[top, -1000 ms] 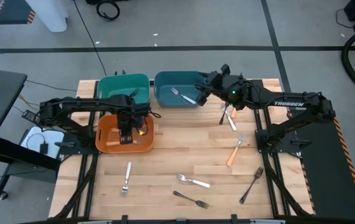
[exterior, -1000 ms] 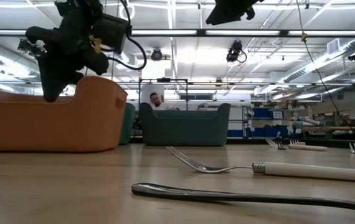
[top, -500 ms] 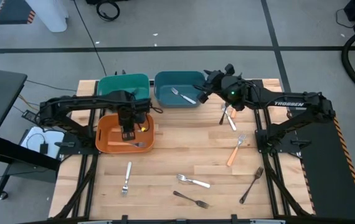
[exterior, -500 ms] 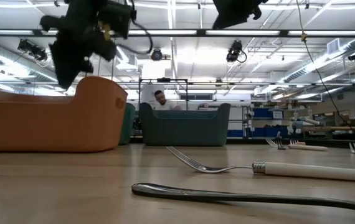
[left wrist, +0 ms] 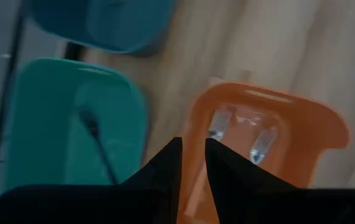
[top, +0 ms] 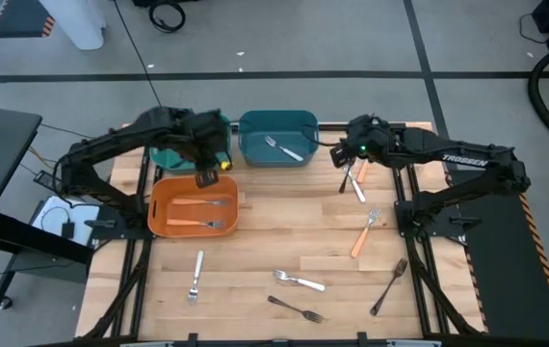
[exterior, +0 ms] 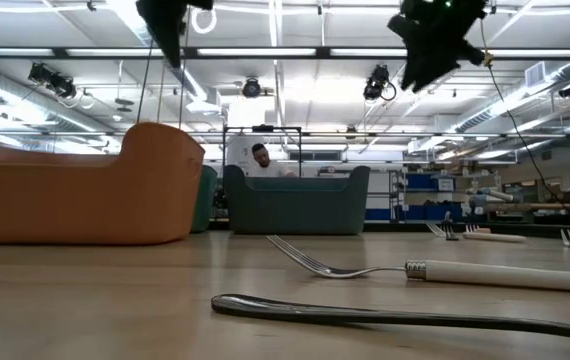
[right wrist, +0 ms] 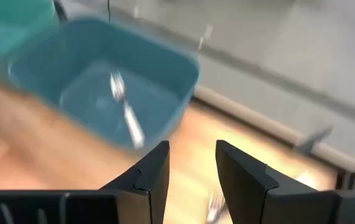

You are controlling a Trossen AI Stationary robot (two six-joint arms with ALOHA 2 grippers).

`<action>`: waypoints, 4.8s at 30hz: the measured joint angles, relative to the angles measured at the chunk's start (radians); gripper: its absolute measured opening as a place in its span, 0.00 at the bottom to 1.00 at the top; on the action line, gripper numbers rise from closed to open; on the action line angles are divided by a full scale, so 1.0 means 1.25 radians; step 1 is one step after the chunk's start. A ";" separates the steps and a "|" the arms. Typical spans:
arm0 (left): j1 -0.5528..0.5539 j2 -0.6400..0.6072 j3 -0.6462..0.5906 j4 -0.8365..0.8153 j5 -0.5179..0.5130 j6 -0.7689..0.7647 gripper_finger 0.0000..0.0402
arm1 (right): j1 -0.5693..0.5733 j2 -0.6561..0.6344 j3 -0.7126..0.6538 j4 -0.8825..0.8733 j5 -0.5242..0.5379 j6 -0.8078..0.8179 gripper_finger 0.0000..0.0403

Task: Sort silverware by color (type)
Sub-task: Put the orange fork into the orange bin

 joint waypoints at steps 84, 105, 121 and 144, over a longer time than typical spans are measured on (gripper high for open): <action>0.052 -0.157 0.100 -0.057 -0.083 0.009 0.20 | -0.367 0.197 -0.340 0.109 -0.264 0.291 0.34; 0.051 -0.157 0.100 -0.057 -0.083 -0.013 0.20 | -0.380 0.328 -0.338 0.159 -0.275 0.281 0.32; 0.052 -0.157 0.100 -0.057 -0.083 -0.013 0.20 | -0.381 0.329 -0.338 0.149 -0.283 0.279 0.21; 0.052 -0.157 0.100 -0.063 -0.083 -0.006 0.20 | -0.368 0.329 -0.338 0.132 -0.332 0.280 0.20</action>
